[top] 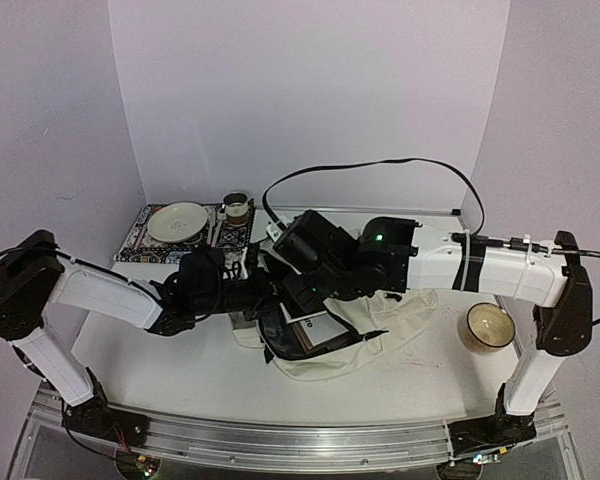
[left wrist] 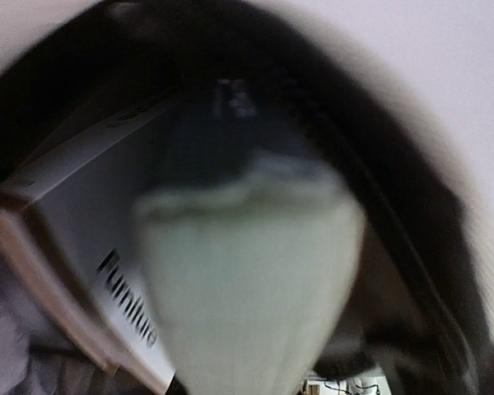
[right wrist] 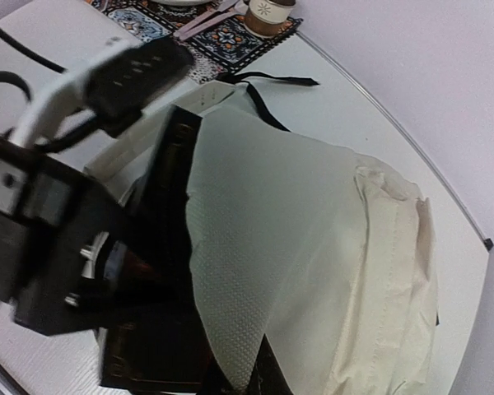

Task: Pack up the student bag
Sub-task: Place the book in the largest pocket of the bag.

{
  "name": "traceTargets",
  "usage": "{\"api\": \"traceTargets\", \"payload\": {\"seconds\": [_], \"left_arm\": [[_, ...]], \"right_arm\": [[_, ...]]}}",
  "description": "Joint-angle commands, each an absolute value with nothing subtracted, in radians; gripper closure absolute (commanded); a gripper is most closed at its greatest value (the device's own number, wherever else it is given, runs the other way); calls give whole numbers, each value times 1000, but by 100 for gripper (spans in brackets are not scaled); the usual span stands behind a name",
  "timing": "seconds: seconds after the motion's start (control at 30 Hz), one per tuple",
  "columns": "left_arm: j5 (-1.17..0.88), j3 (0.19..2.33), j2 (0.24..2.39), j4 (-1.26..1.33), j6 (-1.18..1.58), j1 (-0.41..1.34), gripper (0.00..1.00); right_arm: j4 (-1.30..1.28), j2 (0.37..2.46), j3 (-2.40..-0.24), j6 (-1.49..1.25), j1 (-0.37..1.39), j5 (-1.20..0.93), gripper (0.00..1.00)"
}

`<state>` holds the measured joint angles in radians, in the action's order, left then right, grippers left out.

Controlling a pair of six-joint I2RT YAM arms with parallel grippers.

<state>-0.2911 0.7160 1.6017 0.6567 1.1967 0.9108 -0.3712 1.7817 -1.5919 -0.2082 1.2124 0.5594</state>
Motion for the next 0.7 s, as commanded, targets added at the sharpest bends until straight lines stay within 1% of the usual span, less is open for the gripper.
{"api": "traceTargets", "payload": {"seconds": [0.0, 0.03, 0.07, 0.13, 0.2, 0.27, 0.37, 0.47, 0.53, 0.67], "left_arm": [[-185, 839, 1706, 786, 1158, 954, 100], [-175, 856, 1731, 788, 1154, 960, 99], [-166, 871, 1758, 788, 1147, 966, 95], [-148, 884, 1775, 788, 1130, 977, 84], [-121, 870, 1768, 788, 1115, 985, 70], [-98, 844, 1744, 788, 1096, 988, 59], [-63, 803, 1698, 780, 1059, 997, 46], [-46, 760, 1655, 766, 1035, 1008, 37], [-35, 724, 1625, 756, 1028, 1016, 34], [-14, 660, 1561, 737, 1023, 1026, 31]], "right_arm": [[-287, 1738, -1599, -234, 1219, 468, 100], [-284, 1740, -1599, -234, 1219, 467, 100], [-283, 1742, -1598, -235, 1220, 470, 100], [-282, 1740, -1591, -233, 1220, 487, 100], [-282, 1734, -1577, -233, 1220, 509, 100], [-281, 1727, -1561, -233, 1220, 530, 98], [-281, 1721, -1547, -233, 1220, 549, 95], [-280, 1718, -1541, -235, 1220, 556, 92], [-281, 1714, -1535, -236, 1220, 561, 89], [-281, 1709, -1523, -241, 1220, 560, 88]]}}
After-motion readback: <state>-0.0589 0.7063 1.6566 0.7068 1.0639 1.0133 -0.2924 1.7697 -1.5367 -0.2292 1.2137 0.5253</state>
